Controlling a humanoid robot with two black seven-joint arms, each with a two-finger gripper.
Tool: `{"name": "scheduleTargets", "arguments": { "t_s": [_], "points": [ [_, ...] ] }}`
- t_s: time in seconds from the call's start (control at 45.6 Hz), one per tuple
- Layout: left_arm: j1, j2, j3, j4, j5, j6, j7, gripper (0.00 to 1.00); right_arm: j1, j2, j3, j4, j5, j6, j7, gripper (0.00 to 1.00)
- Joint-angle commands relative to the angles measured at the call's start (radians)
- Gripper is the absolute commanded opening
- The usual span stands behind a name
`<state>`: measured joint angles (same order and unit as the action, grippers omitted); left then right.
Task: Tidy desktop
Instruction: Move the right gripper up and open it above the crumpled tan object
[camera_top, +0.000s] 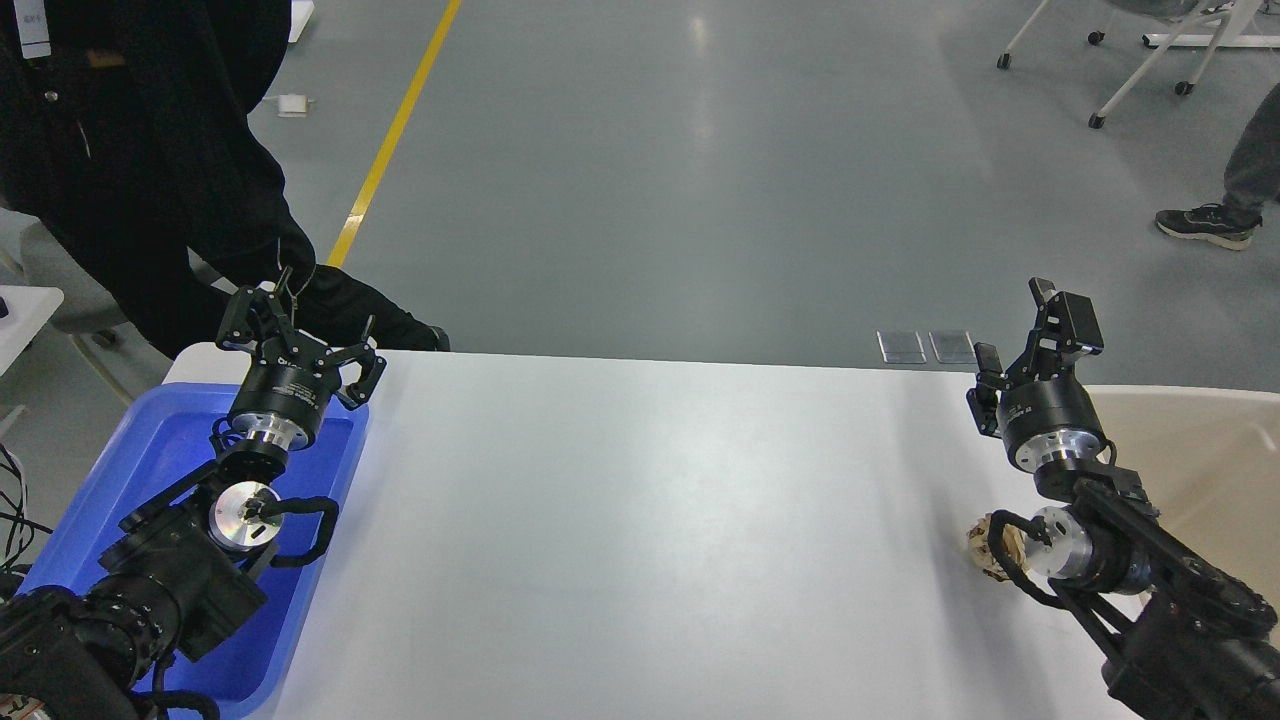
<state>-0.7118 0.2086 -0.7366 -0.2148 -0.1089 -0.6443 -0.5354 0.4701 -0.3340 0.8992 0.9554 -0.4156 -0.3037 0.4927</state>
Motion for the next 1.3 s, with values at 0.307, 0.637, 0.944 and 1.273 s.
{"name": "scheduleTargets", "arguments": {
  "t_s": [0.307,0.637,0.944,1.273],
  "points": [
    [0.0,0.0,0.0,0.0,0.0,0.0,0.0,1.0,0.001,-0.019,-0.002,0.023,0.015,-0.009,-0.065,1.0],
    [0.0,0.0,0.0,0.0,0.0,0.0,0.0,1.0,0.093,-0.161,-0.164,0.108,0.06,-0.005,-0.235,1.0],
    [0.0,0.0,0.0,0.0,0.0,0.0,0.0,1.0,0.34,-0.431,-0.558,0.264,0.032,0.011,-0.39,1.0],
    [0.0,0.0,0.0,0.0,0.0,0.0,0.0,1.0,0.496,-0.628,-0.769,0.408,-0.357,0.25,-0.436,1.0]
  ]
}}
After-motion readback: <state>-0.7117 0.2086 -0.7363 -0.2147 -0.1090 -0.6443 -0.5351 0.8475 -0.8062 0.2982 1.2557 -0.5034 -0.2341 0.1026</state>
